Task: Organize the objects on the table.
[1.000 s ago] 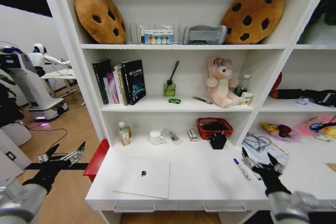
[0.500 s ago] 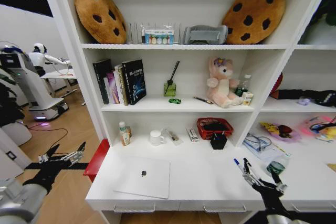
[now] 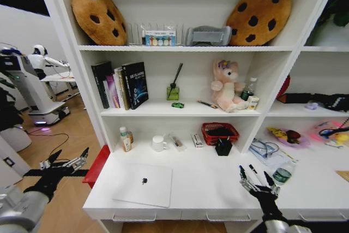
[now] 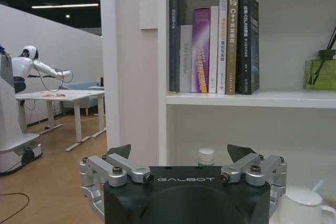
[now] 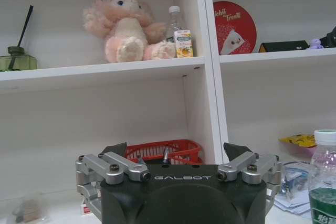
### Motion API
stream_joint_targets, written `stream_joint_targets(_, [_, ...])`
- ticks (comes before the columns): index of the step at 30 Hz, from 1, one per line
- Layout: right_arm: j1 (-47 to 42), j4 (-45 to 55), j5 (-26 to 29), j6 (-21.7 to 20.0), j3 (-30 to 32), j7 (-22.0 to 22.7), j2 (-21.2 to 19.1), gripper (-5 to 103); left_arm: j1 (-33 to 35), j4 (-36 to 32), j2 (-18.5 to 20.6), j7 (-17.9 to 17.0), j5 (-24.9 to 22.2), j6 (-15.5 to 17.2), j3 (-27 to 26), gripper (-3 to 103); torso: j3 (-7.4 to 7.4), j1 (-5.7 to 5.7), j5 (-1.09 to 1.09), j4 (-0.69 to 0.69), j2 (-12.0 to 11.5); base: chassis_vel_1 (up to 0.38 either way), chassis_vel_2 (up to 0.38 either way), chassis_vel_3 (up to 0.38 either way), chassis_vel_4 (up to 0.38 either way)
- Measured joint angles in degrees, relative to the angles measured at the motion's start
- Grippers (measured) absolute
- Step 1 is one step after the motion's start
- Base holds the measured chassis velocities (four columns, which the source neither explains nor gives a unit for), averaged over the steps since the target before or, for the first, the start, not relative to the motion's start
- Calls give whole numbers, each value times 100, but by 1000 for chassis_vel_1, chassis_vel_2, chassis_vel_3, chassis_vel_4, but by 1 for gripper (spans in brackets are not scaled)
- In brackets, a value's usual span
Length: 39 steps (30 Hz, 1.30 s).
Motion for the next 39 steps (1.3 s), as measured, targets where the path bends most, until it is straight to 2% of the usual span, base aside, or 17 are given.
stream_joint_targets(10, [283,-140,-72,-207,-489,-16,-91,100,0,0,0,3,0,0,0,100,0,0,-4,-1,0,-51,-83,58,51])
stream_joint_targets(12, [336,-76,253,-591,-599,64,-160,100,0,0,0,2,0,0,0,100,0,0,-3,0,0,58,60,-40,-50])
stream_joint_targets(13, [336,-76,253,-591,-599,64,-160,100,0,0,0,2,0,0,0,100,0,0,-3,0,0,58,61,-41,-50])
stream_joint_targets(14, [362,-14,414,-763,-617,97,-209,100,0,0,0,2,0,0,-1,100,0,0,-3,0,0,46,61,-31,-29])
stream_joint_targets(23, [521,47,591,-1206,-575,287,-363,100,0,0,0,1,0,0,-1,100,0,0,0,0,0,0,0,0,0])
stream_joint_targets(39, [576,-74,488,-1239,-540,283,-452,100,0,0,0,-1,0,0,0,100,-1,-1,-3,-1,1,-59,-49,60,58])
